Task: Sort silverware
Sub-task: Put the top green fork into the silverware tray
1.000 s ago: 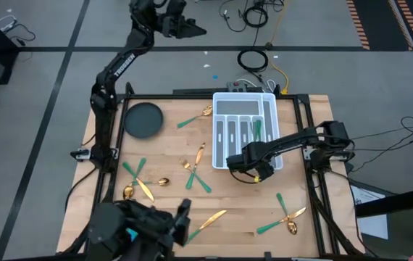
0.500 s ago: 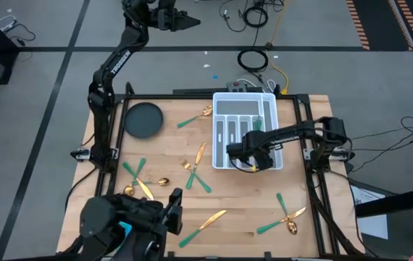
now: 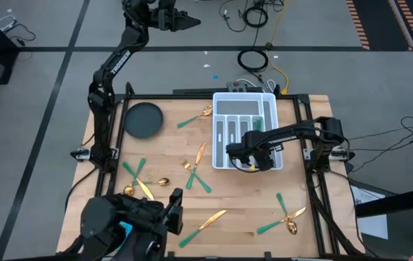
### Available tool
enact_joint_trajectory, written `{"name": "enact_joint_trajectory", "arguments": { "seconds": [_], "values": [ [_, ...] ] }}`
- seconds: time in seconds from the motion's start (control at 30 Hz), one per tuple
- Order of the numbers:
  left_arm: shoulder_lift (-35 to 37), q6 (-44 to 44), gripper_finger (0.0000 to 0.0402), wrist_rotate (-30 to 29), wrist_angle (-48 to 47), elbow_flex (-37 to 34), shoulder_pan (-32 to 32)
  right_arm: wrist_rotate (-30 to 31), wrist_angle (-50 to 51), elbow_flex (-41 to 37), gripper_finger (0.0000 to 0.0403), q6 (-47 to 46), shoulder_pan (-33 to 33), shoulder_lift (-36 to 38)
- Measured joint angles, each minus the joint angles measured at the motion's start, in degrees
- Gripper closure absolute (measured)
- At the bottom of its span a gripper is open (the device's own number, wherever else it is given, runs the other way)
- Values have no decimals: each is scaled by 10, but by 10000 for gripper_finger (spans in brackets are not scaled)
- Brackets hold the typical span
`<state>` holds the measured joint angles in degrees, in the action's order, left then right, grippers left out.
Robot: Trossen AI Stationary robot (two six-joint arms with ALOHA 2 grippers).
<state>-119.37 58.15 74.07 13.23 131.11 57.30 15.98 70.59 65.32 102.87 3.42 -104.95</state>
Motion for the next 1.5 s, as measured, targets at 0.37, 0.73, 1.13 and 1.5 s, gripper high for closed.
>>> {"name": "enact_joint_trajectory", "arguments": {
  "seconds": [0.37,0.73,1.13,1.5],
  "values": [
    [0,0,279,0,0,0,0,-29,-12,0,403,-27,0,-21],
    [0,0,279,0,0,0,0,-41,-32,0,402,-90,0,-21],
    [0,0,279,0,0,0,0,-61,-49,0,331,-174,1,-21],
    [0,0,279,0,0,0,0,-39,-24,46,278,-280,4,-21]
  ]
}}
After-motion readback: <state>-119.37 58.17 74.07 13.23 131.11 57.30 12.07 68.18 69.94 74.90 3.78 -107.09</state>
